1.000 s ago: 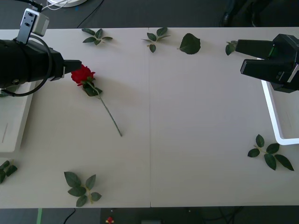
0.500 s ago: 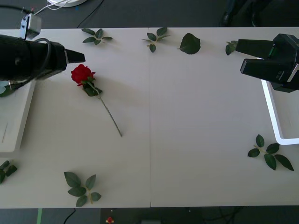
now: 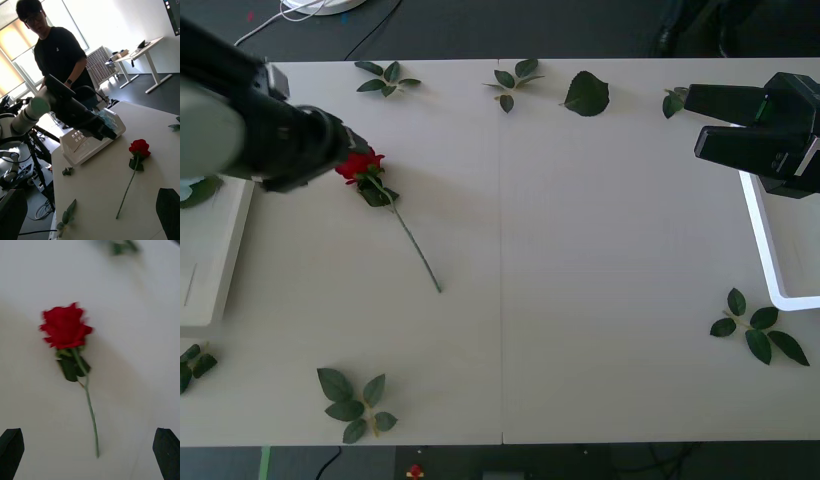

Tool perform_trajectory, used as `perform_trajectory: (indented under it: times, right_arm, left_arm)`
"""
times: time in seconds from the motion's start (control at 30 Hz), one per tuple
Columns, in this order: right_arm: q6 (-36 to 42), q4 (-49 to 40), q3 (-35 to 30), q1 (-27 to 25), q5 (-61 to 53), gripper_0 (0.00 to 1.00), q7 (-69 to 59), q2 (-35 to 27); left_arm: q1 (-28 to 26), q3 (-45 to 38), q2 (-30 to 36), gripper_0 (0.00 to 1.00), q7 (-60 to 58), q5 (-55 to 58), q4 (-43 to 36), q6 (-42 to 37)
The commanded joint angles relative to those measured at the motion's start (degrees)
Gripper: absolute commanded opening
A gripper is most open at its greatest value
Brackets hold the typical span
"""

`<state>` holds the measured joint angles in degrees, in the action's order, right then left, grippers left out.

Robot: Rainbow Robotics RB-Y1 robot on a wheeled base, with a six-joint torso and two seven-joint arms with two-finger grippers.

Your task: Place the red flowers into the right box and the blue flowers into the left box. If a person shows an open palm, hand one flower to the person first, then continue sorting.

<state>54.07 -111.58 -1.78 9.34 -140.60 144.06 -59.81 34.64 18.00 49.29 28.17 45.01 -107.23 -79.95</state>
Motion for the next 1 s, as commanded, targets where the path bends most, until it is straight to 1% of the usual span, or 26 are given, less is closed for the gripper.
perform_trajectory:
  times: [0.03, 0.13, 0.3, 0.33, 0.47, 0.73, 0.87, 1.0]
  right_arm:
    - [-0.28, -0.31, -1.56, -0.29, -0.02, 1.00, 0.78, 0.04]
    - [-0.28, -0.31, -1.56, -0.46, -0.02, 1.00, 0.78, 0.04]
    - [-0.28, -0.31, -1.56, -0.46, -0.02, 1.00, 0.78, 0.04]
    - [-0.28, -0.31, -1.56, -0.46, 0.06, 1.00, 0.78, 0.04]
    - [-0.28, -0.31, -1.64, -0.46, -0.02, 1.00, 0.69, 0.04]
    - [-0.28, -0.31, -1.56, -0.46, -0.02, 1.00, 0.69, 0.04]
    - [-0.28, -0.31, -1.56, -0.46, -0.02, 1.00, 0.69, 0.04]
    - [-0.28, -0.31, -1.56, -0.46, -0.02, 1.00, 0.61, 0.13]
  left_arm:
    - [7.11, 8.89, 2.12, 1.00, -2.95, -4.32, 4.84, 1.03]
    - [9.04, 13.73, 2.04, 1.00, -5.76, -5.28, 8.53, 4.19]
    - [9.57, 17.42, 1.42, 1.00, -5.67, -5.11, 13.54, 10.08]
    - [10.36, 19.17, 1.16, 1.00, -5.50, -5.11, 15.29, 11.22]
    - [12.65, 23.13, -0.43, 1.00, -5.85, -5.11, 20.13, 13.24]
    - [14.41, 24.27, -7.72, 1.00, -5.23, -7.22, 29.36, 17.90]
    - [15.90, 24.27, -11.24, 1.00, -5.15, -8.10, 32.43, 17.99]
    - [15.99, 24.54, -13.35, 1.00, -4.97, -9.33, 33.22, 17.99]
